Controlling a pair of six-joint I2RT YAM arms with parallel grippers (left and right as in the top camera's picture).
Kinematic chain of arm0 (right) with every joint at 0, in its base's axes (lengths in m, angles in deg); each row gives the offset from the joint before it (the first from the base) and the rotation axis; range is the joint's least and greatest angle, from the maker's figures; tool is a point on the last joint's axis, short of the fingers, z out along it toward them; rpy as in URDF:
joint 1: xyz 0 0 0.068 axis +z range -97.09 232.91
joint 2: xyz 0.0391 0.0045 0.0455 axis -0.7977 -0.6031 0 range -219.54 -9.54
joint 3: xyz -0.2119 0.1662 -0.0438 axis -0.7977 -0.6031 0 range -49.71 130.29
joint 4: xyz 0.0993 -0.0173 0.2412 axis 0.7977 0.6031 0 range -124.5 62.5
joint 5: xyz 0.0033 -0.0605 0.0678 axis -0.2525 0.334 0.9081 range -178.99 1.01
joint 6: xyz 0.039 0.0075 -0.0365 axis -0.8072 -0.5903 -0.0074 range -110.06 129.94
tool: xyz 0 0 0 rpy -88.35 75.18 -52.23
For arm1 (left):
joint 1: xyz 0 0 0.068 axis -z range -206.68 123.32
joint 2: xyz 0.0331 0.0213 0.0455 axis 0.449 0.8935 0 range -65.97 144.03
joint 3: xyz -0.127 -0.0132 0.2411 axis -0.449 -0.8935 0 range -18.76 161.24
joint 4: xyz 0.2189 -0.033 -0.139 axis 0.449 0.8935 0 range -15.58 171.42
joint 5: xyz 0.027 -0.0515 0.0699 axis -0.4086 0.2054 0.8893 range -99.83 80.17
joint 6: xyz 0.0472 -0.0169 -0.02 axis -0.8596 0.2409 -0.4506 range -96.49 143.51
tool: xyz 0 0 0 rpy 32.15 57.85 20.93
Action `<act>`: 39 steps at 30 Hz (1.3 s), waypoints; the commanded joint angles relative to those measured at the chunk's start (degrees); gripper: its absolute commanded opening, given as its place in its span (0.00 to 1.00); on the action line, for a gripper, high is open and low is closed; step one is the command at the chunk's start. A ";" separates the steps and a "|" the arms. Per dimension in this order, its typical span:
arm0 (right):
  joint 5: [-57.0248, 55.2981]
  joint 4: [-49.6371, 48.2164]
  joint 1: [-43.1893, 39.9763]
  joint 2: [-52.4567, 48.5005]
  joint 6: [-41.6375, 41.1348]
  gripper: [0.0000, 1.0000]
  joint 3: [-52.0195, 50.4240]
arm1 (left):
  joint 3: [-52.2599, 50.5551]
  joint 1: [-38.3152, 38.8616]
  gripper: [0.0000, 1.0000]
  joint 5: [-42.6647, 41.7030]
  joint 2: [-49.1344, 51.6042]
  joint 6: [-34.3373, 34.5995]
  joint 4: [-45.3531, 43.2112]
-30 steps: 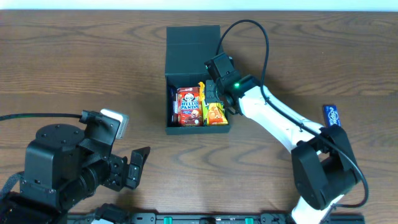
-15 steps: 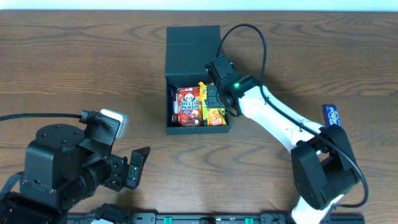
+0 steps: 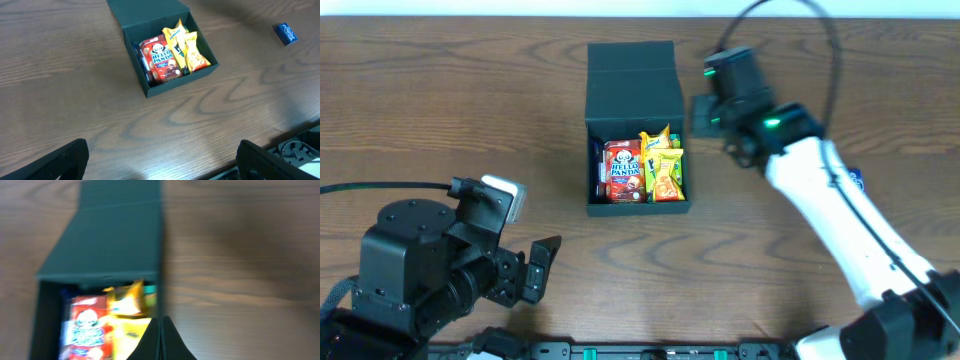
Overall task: Pack container
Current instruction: 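Withdraw the right gripper and reach to the blue Eclipse tin, then grasp the blue Eclipse mint tin with the right gripper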
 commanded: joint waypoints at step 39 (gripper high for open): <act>1.92 -12.39 -43.87 0.24 29.88 0.82 -27.23 | 0.98 -0.04 0.95 -0.37 0.04 -0.39 0.09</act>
